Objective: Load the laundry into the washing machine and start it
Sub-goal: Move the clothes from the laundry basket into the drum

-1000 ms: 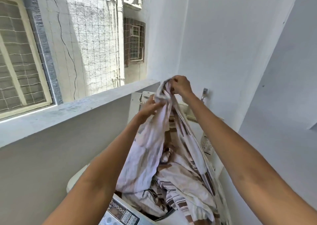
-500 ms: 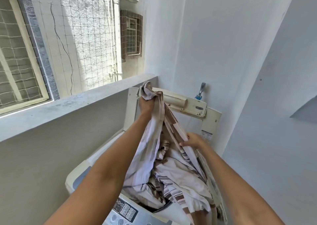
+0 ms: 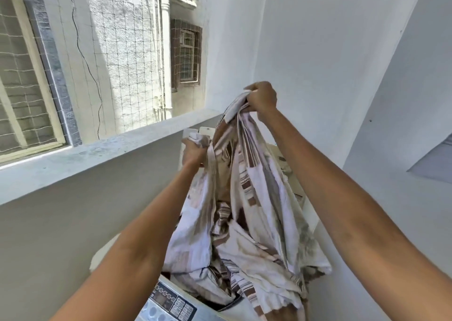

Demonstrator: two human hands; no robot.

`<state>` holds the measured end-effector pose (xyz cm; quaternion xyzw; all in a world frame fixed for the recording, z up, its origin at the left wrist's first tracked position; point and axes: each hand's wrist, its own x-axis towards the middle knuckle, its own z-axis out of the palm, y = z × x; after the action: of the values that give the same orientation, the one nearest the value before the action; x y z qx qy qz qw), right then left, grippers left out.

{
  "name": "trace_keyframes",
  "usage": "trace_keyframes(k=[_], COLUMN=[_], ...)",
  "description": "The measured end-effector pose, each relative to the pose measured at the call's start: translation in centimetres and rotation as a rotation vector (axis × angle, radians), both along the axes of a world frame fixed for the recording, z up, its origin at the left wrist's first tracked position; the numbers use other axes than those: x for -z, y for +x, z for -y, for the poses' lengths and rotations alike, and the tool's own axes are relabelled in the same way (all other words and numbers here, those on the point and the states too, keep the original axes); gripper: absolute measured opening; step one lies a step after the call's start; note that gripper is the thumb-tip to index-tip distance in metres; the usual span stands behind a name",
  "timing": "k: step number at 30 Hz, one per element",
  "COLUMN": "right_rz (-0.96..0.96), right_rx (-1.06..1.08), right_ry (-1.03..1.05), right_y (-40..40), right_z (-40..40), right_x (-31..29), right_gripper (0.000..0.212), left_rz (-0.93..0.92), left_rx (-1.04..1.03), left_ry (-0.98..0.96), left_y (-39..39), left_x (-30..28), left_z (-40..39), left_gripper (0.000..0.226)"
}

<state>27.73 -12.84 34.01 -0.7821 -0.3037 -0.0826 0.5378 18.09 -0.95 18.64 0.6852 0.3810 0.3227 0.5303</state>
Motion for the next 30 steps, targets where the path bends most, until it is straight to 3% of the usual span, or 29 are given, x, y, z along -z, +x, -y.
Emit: trace_keyframes(k=[2,5,7,11,13,15,16,18,19,21,26,30], right_rz=[-0.043,-0.178,-0.26,-0.481,-0.578,-0.551,-0.444,-0.082,-0.02,-0.116,-0.105,-0.087], right_rx=[-0.053,-0.116,-0.142,-0.274,-0.43,-0.512,-0.494,-0.379,-0.363,-0.367,-0.161,0.045], right_ry=[0.019,-0.148,-0.259,-0.193,-0.11,-0.144,-0.233,-0.61,-0.791,-0.984,-0.931,-0.653], right_y=[-0.1,0.4,0.8,0.2,-0.3,-0.2,0.5,2.2,2.9,3.7,3.0,4.4], right_z=[-0.9,-0.6,-0.3,-0.4,-0.1,1.2,1.8,3.6,4.7,6.6,9.2,8.1], right_x=[0.8,3.6,5.8,8.8,9.7,11.0,11.9,14.4,16.2,20.0,22.4,16.5], right_gripper=[0.024,0.024,0.02,0.033,0.042,0.047,0.054,0.073,0.081,0.086,0.037,0.022], left_rz=[-0.124,-0.274,-0.178,-0.131,-0.091,0.071,0.144,0.257,0.297,0.351,0.348,0.136], left_rx=[0.041,0.177,0.345,0.72,0.645,0.428,0.342,0.219,0.174,0.12,-0.058,-0.059], left_ry=[0.065,0.071,0.052,0.02,0.111,0.066,0.034,-0.03,-0.05,-0.081,-0.012,0.201], left_y=[0.3,1.1,0.0,-0.8,-0.2,0.4,0.6,0.8,1.1,1.6,2.1,1.5], left_x=[0.0,1.4,0.5,-1.1,-0.5,0.6,1.0,1.3,1.1,0.5,-0.2,-0.1], left_z=[-0.3,-3.5,-3.0,0.7,2.2,3.2,3.4,3.4,3.4,3.2,3.2,1.1], left_gripper=[0.067,0.085,0.093,0.063,0.049,0.037,0.033,0.029,0.027,0.02,0.009,0.047])
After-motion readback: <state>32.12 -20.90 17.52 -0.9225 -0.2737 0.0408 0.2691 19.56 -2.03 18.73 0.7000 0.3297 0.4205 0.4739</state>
